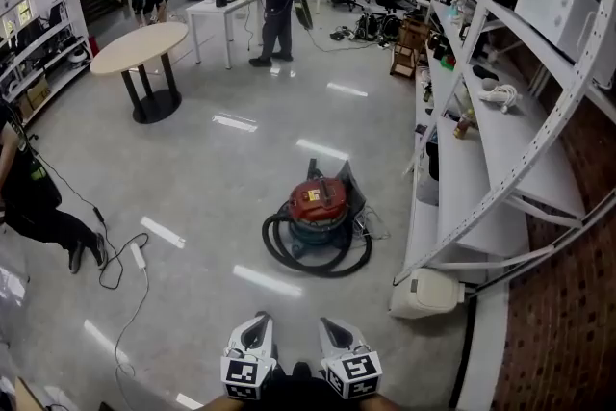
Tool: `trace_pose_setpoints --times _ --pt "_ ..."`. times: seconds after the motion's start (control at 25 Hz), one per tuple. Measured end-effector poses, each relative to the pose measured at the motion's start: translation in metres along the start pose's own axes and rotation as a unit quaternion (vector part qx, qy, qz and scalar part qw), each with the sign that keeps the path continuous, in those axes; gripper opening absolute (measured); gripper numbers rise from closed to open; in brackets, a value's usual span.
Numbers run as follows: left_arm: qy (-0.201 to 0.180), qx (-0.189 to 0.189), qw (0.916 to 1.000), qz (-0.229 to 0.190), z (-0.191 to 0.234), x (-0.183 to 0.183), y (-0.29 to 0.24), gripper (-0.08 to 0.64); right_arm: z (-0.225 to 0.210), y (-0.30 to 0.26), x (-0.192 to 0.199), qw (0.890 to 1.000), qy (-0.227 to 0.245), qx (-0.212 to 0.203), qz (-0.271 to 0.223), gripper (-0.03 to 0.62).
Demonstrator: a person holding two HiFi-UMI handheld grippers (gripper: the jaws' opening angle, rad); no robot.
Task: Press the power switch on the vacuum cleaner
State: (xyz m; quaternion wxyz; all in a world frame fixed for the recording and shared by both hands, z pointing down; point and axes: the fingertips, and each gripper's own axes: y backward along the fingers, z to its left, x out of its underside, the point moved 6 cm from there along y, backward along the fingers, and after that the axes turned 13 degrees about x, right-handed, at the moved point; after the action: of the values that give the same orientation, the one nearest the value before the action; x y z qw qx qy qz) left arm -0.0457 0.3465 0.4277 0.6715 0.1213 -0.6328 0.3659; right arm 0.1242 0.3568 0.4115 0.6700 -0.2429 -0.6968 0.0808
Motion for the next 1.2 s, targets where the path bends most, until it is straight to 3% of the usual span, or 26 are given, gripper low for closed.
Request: trace_pose_setpoints --times 0.88,1.2 --pt "0.018 0.042 0.9989 -0.008 0.141 -0.059 -0.092 0.015 0.01 -0.154 -0.078 0.999 0.002 0.038 0.019 -0.008" --pt "-0.001 0.066 0.9975 -0.025 0.192 -0.093 -0.119 0.015 0.02 -0.199 -0.113 0.998 0.0 0.062 0.002 -0.008"
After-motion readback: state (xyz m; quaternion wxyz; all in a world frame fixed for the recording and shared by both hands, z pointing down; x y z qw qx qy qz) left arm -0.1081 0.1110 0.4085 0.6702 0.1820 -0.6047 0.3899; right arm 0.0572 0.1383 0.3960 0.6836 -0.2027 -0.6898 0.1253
